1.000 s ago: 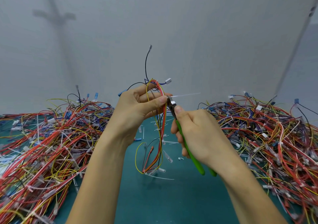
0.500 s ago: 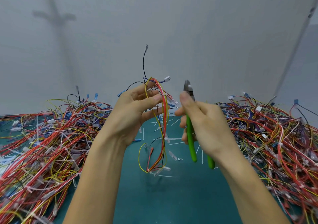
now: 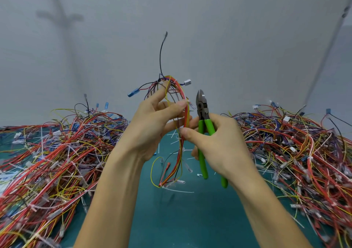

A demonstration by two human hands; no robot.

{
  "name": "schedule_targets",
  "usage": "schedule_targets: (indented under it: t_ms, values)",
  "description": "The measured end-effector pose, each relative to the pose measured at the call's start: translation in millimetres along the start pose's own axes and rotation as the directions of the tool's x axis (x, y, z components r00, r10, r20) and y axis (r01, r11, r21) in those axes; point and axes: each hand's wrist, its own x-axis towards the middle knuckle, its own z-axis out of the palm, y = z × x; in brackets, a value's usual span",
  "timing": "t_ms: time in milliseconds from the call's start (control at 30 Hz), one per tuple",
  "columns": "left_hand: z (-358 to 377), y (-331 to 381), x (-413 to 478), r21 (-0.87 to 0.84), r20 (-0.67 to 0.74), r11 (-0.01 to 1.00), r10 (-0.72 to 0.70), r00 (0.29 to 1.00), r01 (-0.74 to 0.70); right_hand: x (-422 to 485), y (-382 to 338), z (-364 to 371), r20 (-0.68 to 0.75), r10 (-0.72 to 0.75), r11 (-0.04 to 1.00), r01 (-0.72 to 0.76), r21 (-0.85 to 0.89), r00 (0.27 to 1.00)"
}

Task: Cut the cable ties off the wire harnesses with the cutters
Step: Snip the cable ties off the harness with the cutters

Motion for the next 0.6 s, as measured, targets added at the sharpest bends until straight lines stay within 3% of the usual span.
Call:
schedule_targets:
  t_ms: [133,300,600]
  values:
    - [5,-2,-2,0.144,0.112,0.99,-0.03,0.993,0.013,2,0,-4,-0.064,-0.029,0.999,0.031,0.037,0.998]
    - [0,-1,-1,0.417,0.111,0.909,-0.043,0.993,-0.007,4,-2,-13,-0.1,-0.059,0.994,0.067,0.088,0.993]
    - [-7,9,-11,0.517,0.217,0.855,-0.086,0.972,-0.04,5,-3,-19,-0.083,-0.056,0.979,0.071,0.189,0.995]
